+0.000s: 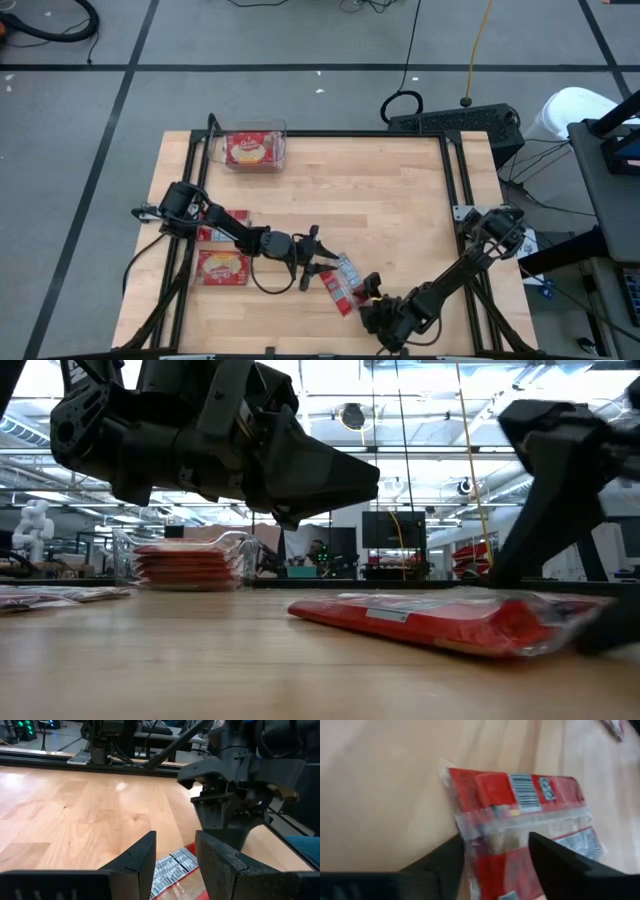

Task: Sort popcorn bags into baskets
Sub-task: Put the red popcorn bag into the transparent bin

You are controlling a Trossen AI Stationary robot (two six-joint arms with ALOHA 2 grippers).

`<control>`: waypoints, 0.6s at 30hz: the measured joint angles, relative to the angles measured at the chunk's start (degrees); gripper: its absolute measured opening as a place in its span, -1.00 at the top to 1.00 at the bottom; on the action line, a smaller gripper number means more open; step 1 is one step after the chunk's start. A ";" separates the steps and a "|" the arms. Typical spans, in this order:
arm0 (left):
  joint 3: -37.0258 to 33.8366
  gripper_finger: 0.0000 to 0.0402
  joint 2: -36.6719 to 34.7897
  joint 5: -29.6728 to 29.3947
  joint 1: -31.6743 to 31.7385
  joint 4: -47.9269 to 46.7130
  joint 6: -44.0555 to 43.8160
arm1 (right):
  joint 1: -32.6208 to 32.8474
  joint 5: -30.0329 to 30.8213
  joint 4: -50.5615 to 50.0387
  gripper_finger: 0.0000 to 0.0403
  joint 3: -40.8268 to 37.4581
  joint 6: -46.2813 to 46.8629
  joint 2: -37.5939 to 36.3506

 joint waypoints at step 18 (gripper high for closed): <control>1.47 0.16 0.02 -10.55 -9.18 1.10 22.68 | -3.45 -1.21 -3.22 0.99 -0.25 -3.85 -10.21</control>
